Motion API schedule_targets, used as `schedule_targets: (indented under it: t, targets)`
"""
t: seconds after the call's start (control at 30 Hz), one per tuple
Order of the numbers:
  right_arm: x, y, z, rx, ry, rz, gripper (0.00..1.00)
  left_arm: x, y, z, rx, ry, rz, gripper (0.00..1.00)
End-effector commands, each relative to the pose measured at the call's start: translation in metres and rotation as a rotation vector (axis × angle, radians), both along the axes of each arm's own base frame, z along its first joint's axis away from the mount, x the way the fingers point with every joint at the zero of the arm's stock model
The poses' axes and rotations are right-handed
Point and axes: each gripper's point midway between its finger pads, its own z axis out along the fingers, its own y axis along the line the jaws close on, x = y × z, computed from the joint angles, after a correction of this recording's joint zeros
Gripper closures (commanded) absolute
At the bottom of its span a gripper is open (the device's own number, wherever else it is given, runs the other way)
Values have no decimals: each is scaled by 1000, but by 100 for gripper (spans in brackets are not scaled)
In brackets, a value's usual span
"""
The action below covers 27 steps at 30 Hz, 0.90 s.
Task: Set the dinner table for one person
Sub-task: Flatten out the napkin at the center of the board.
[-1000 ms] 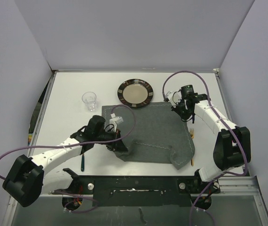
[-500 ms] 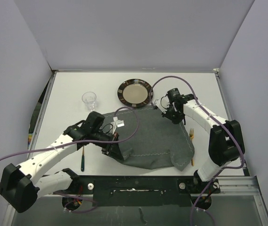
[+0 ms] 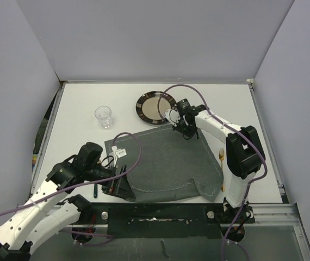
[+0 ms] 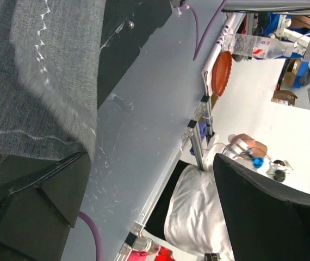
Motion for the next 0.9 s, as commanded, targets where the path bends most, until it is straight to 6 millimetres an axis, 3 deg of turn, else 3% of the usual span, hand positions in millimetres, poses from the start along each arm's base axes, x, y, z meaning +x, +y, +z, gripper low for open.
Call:
schedule_targets:
  t: [0.0,0.07,0.13,0.2,0.47,0.53,0.67,0.87]
  targets:
    - [92,2,67,90,-303,-189,99,8,1,17,-5,-57,79,2]
    - [124,-12,95,173,-364,-314,93,17,-1,16,12,-85,97,2]
    - [150,-26,120,331,-365,-429,75,28,-4,20,29,-119,115,2]
    - [168,-30,132,442,-327,-485,58,38,-4,22,56,-154,130,2]
    - [209,9,87,686,-64,-499,46,94,-20,11,114,-280,229,2]
    - [216,18,90,785,-11,-506,43,108,-29,10,89,-295,263,2]
    - [224,33,84,868,32,-479,41,121,-33,2,95,-305,307,2]
    - [233,35,70,894,44,-480,43,129,-40,-10,103,-283,311,2]
